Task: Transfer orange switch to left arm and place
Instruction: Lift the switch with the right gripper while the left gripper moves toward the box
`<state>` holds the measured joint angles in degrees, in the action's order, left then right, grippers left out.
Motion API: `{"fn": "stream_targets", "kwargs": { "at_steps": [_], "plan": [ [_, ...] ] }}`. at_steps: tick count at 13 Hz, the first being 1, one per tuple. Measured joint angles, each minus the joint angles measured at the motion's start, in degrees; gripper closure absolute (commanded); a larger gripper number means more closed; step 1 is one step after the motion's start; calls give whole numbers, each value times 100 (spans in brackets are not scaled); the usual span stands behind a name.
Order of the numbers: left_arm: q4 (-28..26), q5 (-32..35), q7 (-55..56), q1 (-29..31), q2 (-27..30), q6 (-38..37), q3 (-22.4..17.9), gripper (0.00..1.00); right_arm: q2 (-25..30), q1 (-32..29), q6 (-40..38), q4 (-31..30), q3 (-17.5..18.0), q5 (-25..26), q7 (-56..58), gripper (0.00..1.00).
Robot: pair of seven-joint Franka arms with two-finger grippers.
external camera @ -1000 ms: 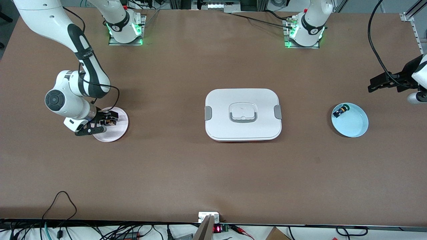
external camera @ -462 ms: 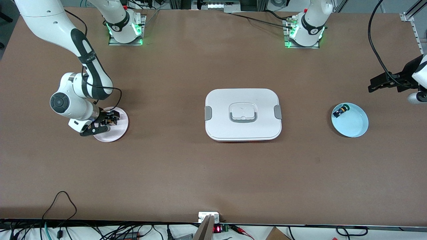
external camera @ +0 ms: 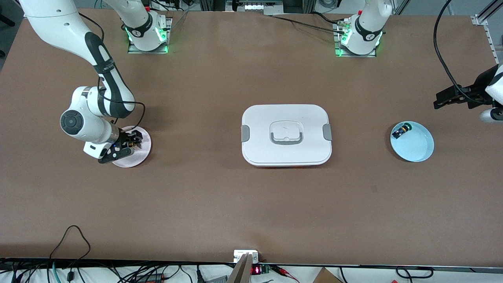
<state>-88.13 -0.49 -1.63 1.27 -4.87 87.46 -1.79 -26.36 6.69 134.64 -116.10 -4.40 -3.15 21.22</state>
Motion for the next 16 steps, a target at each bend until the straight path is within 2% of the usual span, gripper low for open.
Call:
{"fn": "stream_targets", "kwargs": {
  "at_steps": [5, 9, 11, 14, 16],
  "plan": [
    [0, 0, 0, 2, -29, -3, -2, 0, 486, 214, -1784, 1413, 197, -408, 241, 82],
    [-2, -195, 0, 39, -52, -50, -3, 0, 765, 650, -2401, 2158, 299, -642, 497, 83],
    [-11, -774, 0, 148, -138, -126, -70, 0, 787, 927, -2399, 2282, 383, -1244, 805, 85],
    [-125, -2013, -31, 247, -378, -329, -447, 0, 810, 1378, -2258, 2368, 513, -1685, 1447, 87],
    [-347, -2670, -72, 299, -500, -355, -544, 0, 850, 1509, -2112, 2402, 725, -2187, 2107, 87]
  ]
}}
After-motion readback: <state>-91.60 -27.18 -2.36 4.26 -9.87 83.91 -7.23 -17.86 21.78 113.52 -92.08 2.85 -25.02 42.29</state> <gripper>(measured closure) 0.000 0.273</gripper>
